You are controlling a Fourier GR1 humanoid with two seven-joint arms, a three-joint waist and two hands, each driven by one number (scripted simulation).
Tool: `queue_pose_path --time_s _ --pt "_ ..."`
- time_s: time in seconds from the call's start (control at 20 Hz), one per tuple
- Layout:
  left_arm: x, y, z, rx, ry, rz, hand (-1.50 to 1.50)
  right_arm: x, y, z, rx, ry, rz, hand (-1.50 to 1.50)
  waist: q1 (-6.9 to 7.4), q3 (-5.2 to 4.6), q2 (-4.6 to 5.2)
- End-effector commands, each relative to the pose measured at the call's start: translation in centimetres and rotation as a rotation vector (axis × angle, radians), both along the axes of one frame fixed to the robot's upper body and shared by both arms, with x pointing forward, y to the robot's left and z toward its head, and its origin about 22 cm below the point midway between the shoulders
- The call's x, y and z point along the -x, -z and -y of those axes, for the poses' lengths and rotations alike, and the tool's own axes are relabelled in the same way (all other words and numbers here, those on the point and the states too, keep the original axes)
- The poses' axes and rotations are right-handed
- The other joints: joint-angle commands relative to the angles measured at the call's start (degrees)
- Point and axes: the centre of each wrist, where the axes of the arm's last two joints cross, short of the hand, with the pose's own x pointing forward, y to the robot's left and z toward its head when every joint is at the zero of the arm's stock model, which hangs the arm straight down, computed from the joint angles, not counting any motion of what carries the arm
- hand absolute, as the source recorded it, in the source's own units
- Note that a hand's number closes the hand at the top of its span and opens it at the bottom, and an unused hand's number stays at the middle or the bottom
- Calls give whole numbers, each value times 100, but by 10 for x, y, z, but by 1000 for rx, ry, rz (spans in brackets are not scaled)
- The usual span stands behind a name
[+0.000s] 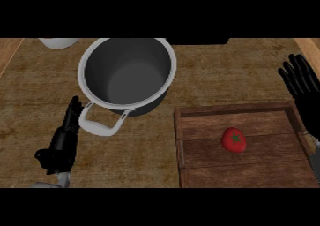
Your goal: Pick the tomato from the tray and place it in the pot
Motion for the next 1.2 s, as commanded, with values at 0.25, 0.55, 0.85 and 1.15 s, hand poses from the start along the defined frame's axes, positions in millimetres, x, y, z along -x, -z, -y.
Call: queue_pose_path --time_s 0.25,0.55,0.85,1.15 --pt "22 1 -83 -239 -196 -144 0 100 97 68 -62 826 -531 150 -446 34 -34" --pt "23 -6 -92 -205 -160 -223 0 128 76 74 575 1069 -208 -150 -302 -8 -76" --pt "18 -20 -108 -227 -136 -223 0 172 77 -8 537 1096 -248 -150 -67 -17 -19" --pt "-4 -46 -91 -233 -79 -212 0 172 32 -31 639 983 -445 -150 145 -2 43"
